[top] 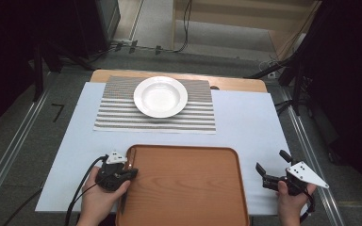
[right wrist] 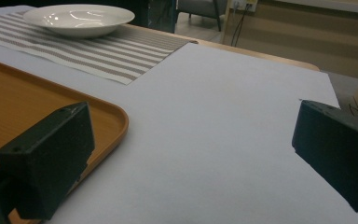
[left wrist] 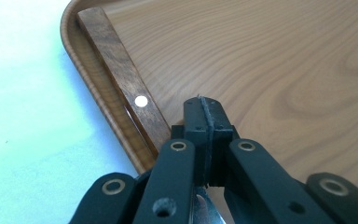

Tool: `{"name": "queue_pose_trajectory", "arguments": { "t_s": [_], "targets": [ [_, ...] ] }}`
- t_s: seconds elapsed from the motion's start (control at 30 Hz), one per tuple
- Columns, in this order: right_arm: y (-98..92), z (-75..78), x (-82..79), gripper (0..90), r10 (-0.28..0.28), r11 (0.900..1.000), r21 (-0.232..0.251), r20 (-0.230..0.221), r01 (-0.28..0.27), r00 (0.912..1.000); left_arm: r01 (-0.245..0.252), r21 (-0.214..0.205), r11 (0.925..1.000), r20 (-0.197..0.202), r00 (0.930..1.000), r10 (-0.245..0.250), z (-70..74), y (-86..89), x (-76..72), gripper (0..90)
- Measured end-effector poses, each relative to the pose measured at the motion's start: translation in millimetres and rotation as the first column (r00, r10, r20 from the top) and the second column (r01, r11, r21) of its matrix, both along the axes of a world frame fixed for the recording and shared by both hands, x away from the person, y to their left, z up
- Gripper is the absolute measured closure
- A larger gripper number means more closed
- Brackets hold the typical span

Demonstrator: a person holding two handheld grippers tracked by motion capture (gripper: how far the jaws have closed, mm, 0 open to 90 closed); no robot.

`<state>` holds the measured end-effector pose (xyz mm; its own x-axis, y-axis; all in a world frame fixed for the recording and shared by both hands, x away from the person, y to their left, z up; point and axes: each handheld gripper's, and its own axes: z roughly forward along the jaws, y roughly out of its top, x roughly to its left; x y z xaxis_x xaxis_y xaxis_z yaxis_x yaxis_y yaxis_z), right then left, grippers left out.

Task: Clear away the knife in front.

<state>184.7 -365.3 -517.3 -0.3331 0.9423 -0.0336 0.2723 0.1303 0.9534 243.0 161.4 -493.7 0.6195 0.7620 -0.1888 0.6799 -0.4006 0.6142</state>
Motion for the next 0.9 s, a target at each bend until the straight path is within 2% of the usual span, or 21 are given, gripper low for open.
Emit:
{"name": "queue_pose_trajectory", "arguments": {
  "t_s": [0.07,0.1,0.17,0.3,0.33,0.37,0.47,0.6,0.7,0.8,0.87,0.9],
  "targets": [
    [-0.1,0.0,0.0,0.0,0.0,1.0,-0.001,0.0,0.0,1.0,0.004,-0.007,1.0,0.007,1.0,-0.004,-0.8,0.8,-0.5,89.7],
    [-0.1,0.0,0.0,0.0,-0.001,1.0,-0.001,0.0,0.001,1.0,0.008,-0.027,0.9996,0.007,0.9999,-0.007,-1.2,1.6,-0.6,88.6],
    [-0.1,-0.1,0.0,0.0,-0.002,1.0,0.001,0.001,0.002,1.0,0.02,-0.055,0.9983,0.021,0.9996,-0.018,-1.0,2.8,-1.6,78.7],
    [-0.2,0.0,0.0,0.0,-0.003,1.0,0.0,-0.001,0.003,1.0,0.05,-0.109,0.9928,0.04,0.9982,-0.046,1.0,5.7,-2.2,69.3],
    [-0.1,-0.1,0.0,0.0,-0.003,1.0,0.0,0.0,0.003,1.0,0.05,-0.109,0.9928,0.04,0.9982,-0.046,1.0,5.7,-2.2,66.8],
    [-0.1,-0.1,0.0,0.0,-0.003,1.0,0.0,0.001,0.003,1.0,0.061,-0.139,0.9884,0.047,0.9974,-0.055,2.6,7.8,-1.7,63.6],
    [-0.1,0.0,-0.1,0.0,-0.003,1.0,-0.001,0.0,0.003,1.0,0.063,-0.173,0.983,0.076,0.9959,-0.051,6.0,11.0,-2.1,55.9],
    [0.1,-0.1,0.0,0.0,-0.004,1.0,-0.004,-0.001,0.004,1.0,0.06,-0.201,0.9778,0.107,0.9935,-0.039,10.0,16.9,-2.0,44.1],
    [0.3,-0.1,0.1,0.0,-0.006,1.0,-0.004,-0.002,0.006,1.0,0.059,-0.216,0.9747,0.124,0.9918,-0.033,11.4,21.2,-2.2,30.9],
    [0.4,-0.1,0.2,0.0,-0.008,0.9999,-0.006,-0.001,0.008,1.0,0.068,-0.253,0.9651,0.14,0.9895,-0.033,13.1,26.2,-2.6,20.5],
    [0.5,-0.1,0.2,0.0,-0.008,0.9999,-0.006,-0.001,0.008,1.0,0.072,-0.253,0.9648,0.148,0.9884,-0.035,13.7,27.3,-2.8,13.9],
    [0.5,-0.1,0.2,0.0,-0.008,0.9999,-0.006,-0.001,0.008,1.0,0.082,-0.267,0.9602,0.167,0.9853,-0.037,15.3,29.8,-3.7,12.8]
  ]
}}
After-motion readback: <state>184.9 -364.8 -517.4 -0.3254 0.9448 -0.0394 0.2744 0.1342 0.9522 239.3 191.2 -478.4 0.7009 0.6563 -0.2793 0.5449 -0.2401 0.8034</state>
